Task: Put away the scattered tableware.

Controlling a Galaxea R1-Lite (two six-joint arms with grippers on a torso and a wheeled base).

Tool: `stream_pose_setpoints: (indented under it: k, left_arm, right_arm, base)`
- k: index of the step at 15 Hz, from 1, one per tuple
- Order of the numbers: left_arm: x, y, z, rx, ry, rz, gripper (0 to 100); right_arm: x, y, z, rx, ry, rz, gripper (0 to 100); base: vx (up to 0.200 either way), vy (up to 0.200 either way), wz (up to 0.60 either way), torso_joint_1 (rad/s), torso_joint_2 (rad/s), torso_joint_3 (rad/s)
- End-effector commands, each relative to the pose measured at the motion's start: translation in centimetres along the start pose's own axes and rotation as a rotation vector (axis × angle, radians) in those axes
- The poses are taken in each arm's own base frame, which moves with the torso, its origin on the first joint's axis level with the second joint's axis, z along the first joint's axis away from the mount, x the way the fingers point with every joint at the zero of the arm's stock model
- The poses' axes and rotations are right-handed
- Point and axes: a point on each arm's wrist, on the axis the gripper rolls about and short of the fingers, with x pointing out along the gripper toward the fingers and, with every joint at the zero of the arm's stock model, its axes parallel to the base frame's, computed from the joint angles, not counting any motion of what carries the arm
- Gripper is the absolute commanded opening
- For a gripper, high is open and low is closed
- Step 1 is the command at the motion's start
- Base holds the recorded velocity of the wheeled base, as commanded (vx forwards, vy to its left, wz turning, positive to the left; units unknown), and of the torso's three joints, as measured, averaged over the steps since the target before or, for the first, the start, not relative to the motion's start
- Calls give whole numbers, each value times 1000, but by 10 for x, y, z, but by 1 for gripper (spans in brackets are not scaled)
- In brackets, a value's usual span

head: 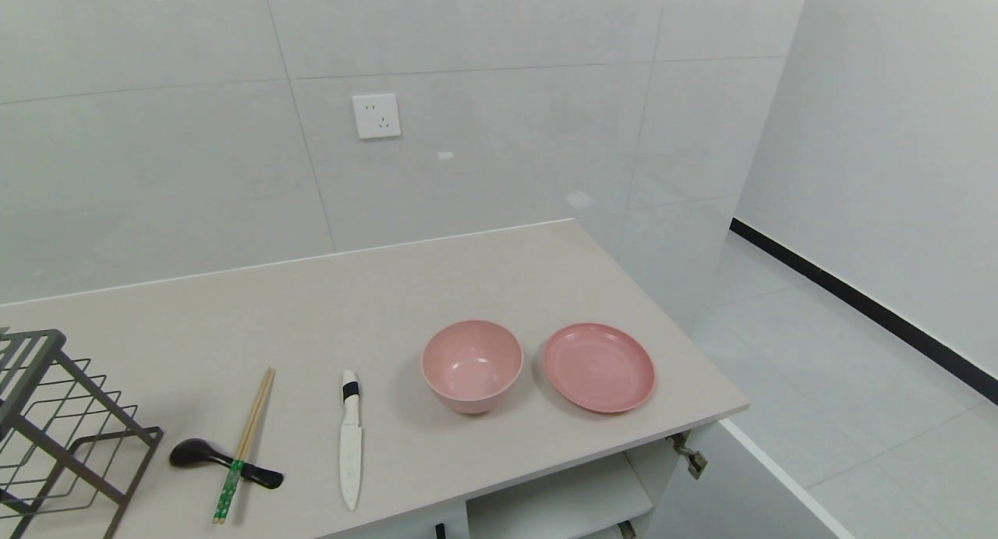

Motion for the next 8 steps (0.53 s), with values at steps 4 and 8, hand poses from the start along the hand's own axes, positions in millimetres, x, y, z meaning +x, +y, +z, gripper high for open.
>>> stream_pose_setpoints:
  k: [4, 8]
  left_arm:
    - [0, 0, 0, 2, 1, 2, 100]
    - [0, 0, 0, 4, 1, 4, 100]
  right_arm:
    - [57, -1, 58, 61, 275, 289, 100]
    - [104, -6, 48, 48, 409, 318, 100]
  base:
    - [0, 0, 0, 0, 0, 0]
    - [0, 0, 0, 0, 0, 0]
